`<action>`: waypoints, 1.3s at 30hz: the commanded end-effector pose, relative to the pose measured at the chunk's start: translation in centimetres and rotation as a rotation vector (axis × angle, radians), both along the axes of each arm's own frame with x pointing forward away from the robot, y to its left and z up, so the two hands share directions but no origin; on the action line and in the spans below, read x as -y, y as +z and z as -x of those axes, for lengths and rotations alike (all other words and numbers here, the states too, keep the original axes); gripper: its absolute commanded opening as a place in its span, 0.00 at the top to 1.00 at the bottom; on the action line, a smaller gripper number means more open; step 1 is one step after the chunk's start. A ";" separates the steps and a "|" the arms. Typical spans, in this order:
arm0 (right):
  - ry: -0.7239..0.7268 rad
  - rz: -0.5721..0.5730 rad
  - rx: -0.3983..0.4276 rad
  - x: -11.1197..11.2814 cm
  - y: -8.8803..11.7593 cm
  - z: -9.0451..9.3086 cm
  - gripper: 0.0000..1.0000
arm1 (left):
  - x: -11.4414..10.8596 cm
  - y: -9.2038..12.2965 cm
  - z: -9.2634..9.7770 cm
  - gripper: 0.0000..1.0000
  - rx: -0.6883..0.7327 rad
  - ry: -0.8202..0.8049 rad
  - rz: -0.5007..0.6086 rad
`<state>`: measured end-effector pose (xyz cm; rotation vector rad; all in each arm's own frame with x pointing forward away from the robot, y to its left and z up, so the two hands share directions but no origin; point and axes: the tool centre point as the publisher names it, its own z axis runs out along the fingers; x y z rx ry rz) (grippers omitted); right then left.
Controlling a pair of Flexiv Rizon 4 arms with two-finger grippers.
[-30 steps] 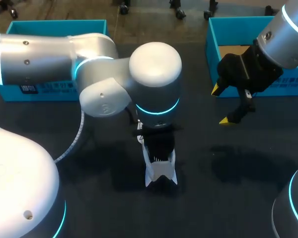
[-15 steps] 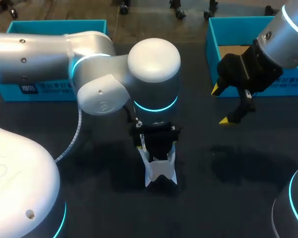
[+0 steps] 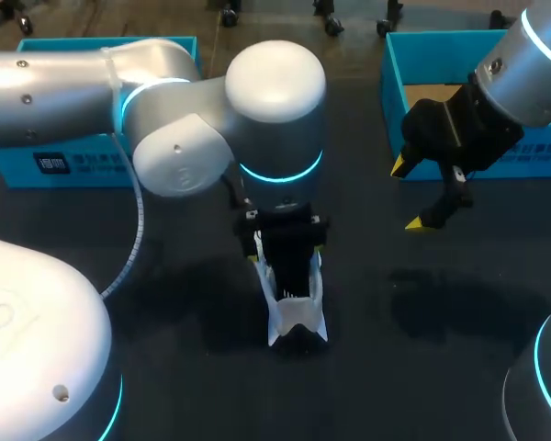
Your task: Take the shoe out of the shoebox, open the shoe tongue, remove and reinsert the insole, then place the shoe into the shoebox
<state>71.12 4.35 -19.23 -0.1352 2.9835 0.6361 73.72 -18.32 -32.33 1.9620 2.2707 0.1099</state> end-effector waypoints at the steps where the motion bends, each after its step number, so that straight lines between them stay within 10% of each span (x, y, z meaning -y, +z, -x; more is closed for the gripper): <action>1: -0.001 0.003 -0.001 -0.1 -0.1 -0.1 0.00 | -0.3 0.5 -0.5 0.00 -0.003 0.001 0.006; 14: -0.001 0.003 -0.001 -0.1 -0.1 -0.1 0.00 | -0.2 2.4 -0.5 0.00 -0.034 -0.015 0.044; 36: -0.001 0.003 -0.001 -0.1 -0.1 -0.1 0.00 | -1.0 3.5 -6.1 0.00 -0.089 -0.004 0.025; 39: -0.001 0.003 -0.001 -0.1 -0.1 -0.1 0.00 | -0.8 2.9 -6.2 0.20 -0.101 -0.007 0.011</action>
